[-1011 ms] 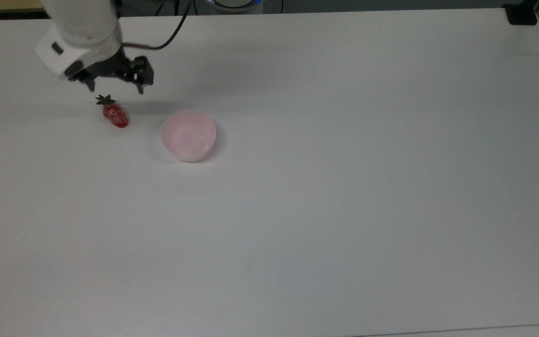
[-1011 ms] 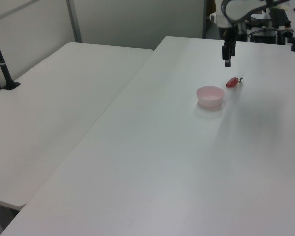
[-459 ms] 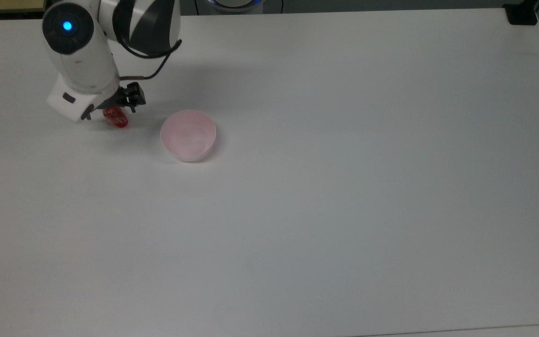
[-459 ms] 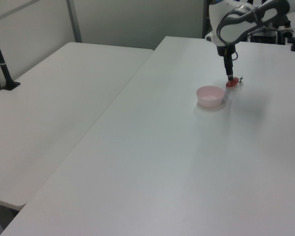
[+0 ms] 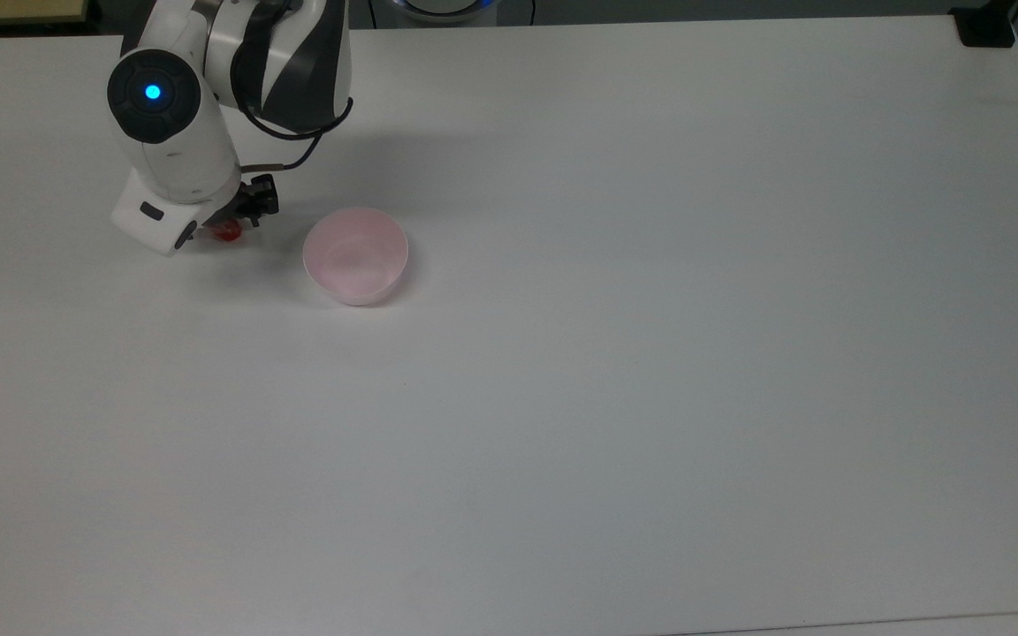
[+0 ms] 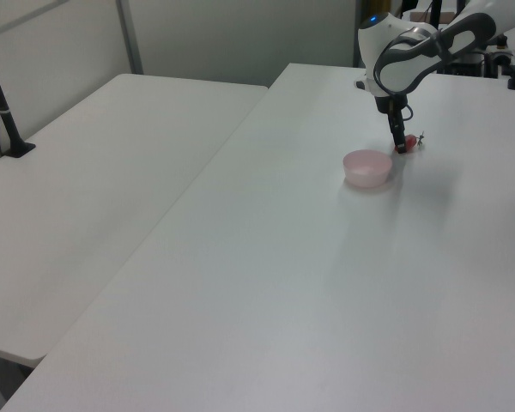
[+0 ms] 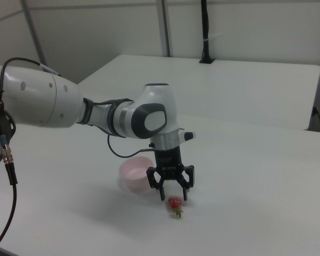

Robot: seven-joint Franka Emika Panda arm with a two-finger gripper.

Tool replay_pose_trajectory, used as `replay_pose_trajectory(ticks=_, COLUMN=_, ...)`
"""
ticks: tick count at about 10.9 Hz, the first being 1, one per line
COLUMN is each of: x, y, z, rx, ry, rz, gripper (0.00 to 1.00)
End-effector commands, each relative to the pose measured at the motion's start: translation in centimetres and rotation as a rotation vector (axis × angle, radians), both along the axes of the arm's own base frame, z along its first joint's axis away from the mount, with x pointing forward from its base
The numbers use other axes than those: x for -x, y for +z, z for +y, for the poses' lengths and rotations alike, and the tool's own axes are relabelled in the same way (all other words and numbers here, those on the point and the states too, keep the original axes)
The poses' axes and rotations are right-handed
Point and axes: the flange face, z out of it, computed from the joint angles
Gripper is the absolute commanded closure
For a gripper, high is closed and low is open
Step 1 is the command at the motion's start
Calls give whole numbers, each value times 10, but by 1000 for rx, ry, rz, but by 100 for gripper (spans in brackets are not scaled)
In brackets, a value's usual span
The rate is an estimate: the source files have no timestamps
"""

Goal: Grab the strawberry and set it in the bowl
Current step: 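Close the gripper on the red strawberry and lift it, then carry the strawberry over the pink bowl and lower it inside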

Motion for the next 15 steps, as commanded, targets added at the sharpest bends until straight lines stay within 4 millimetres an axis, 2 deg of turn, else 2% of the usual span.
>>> replay_pose_trajectory(ticks=1, x=-1, y=-1, z=2, rx=8, ry=29, rz=-5, gripper=53)
replay_pose_trajectory(ticks=2, x=-1, y=-2, z=4, rx=8, ry=28, rz=-4, gripper=62)
replay_pose_trajectory(ticks=5, x=0, y=-5, z=7, rx=5, ry=26, rz=4, gripper=65)
replay_pose_trajectory(ticks=8, x=1, y=4, z=8, rx=3, ry=22, rz=-1, gripper=65)
replay_pose_trajectory(ticks=11, x=1, y=21, z=18, rx=-6, ry=31, rz=6, gripper=66)
replay_pose_trajectory(ticks=13, x=2, y=40, z=25, rx=-17, ry=31, rz=-6, gripper=66)
replay_pose_trajectory(ticks=15, x=-2, y=61, z=47, rx=-29, ry=51, rz=-8, gripper=65)
